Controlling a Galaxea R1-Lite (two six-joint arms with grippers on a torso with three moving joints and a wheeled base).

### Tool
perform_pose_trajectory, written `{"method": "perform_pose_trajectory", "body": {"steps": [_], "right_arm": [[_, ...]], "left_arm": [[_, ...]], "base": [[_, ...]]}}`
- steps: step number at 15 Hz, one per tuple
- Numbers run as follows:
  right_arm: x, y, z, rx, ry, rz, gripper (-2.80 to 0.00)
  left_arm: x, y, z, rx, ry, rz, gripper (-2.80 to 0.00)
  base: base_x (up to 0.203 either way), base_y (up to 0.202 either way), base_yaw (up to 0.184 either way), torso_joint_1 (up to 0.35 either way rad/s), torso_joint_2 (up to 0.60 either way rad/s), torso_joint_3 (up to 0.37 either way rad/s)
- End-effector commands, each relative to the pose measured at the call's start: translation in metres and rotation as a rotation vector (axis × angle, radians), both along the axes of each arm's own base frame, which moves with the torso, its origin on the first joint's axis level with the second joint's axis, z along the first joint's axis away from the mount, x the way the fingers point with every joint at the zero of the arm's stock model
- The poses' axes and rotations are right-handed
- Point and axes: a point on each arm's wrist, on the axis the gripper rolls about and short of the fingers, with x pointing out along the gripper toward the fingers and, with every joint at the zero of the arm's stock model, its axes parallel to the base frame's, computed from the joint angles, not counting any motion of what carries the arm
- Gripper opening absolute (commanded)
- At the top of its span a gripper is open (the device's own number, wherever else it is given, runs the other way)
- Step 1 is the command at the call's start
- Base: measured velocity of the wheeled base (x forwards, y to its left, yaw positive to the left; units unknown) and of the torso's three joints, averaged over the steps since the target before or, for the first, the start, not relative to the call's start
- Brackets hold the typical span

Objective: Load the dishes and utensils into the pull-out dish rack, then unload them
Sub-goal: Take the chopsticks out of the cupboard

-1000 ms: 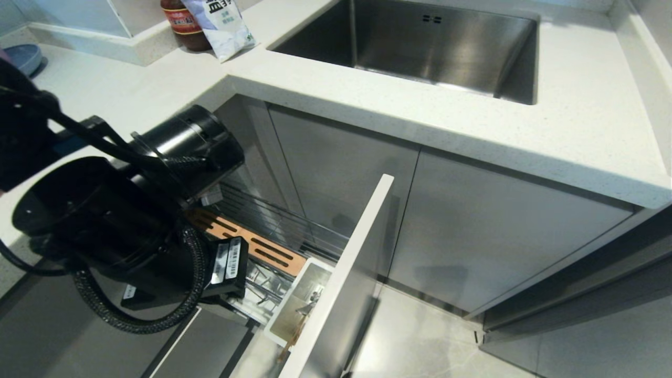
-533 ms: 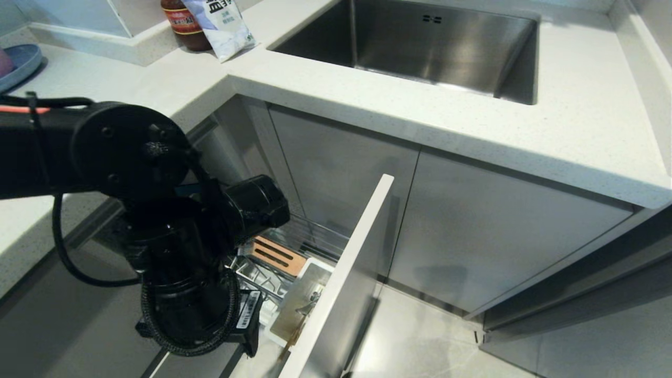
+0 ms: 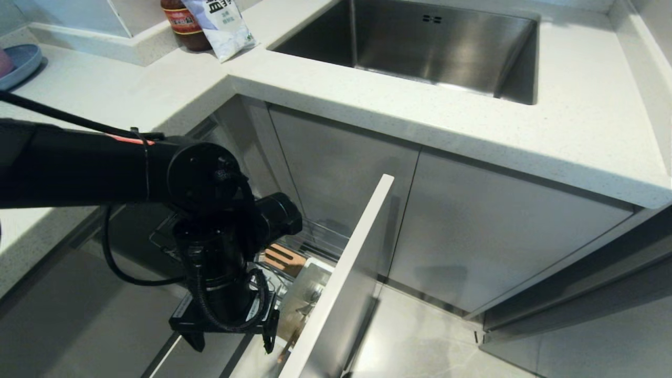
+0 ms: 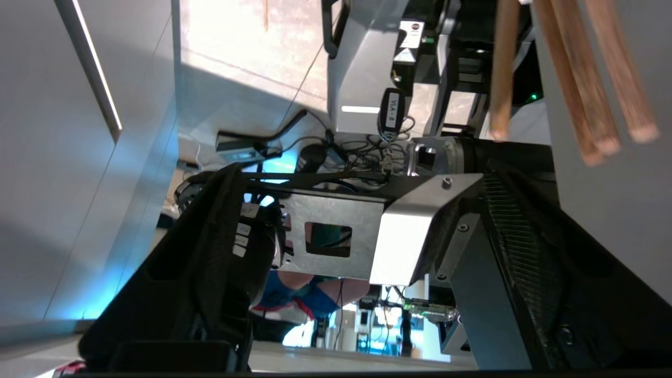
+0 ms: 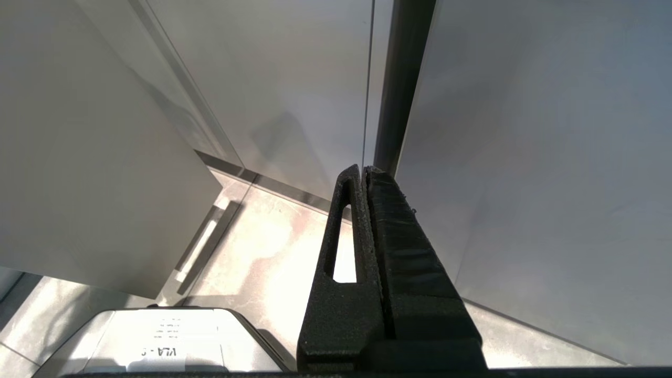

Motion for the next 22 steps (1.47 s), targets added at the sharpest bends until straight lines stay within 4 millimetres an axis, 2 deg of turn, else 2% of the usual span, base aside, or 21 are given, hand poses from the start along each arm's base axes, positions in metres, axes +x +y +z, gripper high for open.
{"method": "perform_pose_trajectory", "body": {"steps": [1, 13, 22], "right_arm": [[0.0, 0.0, 0.0, -0.001, -0.002, 0.0, -2.8], [0.0, 0.0, 0.0, 0.001, -0.001, 0.0, -2.8], [0.0, 0.0, 0.0, 0.0, -0.002, 0.0, -2.8]], "left_arm": [[0.007, -0.002, -0.012, 0.025, 0.033, 0.011, 0.0], [0.018, -0.012, -0.035, 0.012, 0.095, 0.013, 0.0], [0.021, -0.013, -0.029, -0.034, 0.031, 0.022, 0.0]], "base": [[0.0, 0.0, 0.0, 0.0, 0.0, 0.0], [0.0, 0.0, 0.0, 0.0, 0.0, 0.0], [0.0, 0.0, 0.0, 0.0, 0.0, 0.0]]}}
